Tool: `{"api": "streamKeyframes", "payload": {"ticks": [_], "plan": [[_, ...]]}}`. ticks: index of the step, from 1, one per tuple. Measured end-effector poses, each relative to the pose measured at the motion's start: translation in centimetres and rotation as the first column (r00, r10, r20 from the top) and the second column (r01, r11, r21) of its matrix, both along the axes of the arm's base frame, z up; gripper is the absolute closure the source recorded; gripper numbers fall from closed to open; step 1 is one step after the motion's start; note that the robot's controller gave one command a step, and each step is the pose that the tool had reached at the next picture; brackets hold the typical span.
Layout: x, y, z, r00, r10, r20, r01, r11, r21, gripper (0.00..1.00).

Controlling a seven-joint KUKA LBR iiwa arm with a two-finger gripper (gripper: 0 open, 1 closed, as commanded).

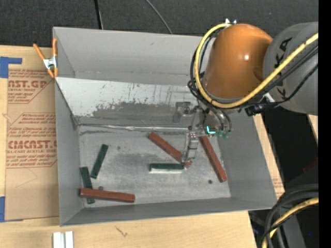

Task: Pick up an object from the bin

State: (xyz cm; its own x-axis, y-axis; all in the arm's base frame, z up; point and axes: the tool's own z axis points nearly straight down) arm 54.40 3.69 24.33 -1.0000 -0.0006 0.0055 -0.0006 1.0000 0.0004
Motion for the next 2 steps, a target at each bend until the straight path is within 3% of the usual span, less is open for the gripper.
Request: {"api": "streamKeyframes", "payload": {"ticks": [1, 2], "plan": [[0.1, 0.0, 0.4, 1.0, -0.001, 0.008, 0.001, 1.0, 0.0, 0.0], [-1.0, 0.1, -6.7, 0.999, -0.045, 0.011, 0.045, 0.999, 0.001, 0.0]]}}
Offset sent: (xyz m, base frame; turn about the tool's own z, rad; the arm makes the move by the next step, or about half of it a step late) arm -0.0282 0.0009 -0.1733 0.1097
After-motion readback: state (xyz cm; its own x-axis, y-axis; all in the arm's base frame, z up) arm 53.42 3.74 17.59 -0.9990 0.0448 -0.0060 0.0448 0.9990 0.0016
